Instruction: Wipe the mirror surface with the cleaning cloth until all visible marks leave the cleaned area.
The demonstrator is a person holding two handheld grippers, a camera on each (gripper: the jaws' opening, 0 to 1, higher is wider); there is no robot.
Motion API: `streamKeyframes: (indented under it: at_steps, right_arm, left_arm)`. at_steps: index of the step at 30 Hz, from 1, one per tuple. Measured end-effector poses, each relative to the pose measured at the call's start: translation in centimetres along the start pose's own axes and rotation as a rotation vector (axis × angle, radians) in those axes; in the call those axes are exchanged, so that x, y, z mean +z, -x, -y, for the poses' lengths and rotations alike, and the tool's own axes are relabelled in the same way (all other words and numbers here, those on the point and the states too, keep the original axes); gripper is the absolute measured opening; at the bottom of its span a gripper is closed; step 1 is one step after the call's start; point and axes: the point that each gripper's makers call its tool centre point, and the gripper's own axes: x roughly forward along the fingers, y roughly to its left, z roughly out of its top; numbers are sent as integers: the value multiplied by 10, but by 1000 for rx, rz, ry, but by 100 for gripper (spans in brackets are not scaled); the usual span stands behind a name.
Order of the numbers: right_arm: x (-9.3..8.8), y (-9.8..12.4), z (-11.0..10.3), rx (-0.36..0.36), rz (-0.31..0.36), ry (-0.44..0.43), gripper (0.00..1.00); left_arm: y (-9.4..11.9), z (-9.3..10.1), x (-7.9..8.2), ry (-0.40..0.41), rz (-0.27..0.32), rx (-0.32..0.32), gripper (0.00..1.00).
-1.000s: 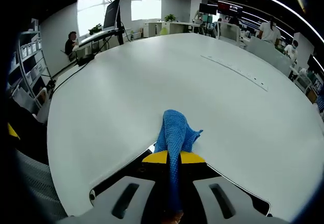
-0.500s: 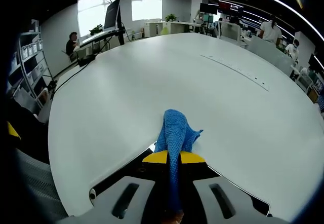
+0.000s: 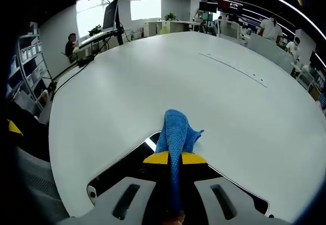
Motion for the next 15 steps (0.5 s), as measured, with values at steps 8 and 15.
streamKeyframes:
  at_steps: [8, 15]
  right_arm:
    - [-8, 7, 9, -8, -1, -6, 1]
    - [-12, 9, 14, -17, 5, -20, 1]
  left_arm:
    - [0, 0, -1, 0, -4, -1, 67]
    - [1, 0, -1, -2, -3, -1, 67]
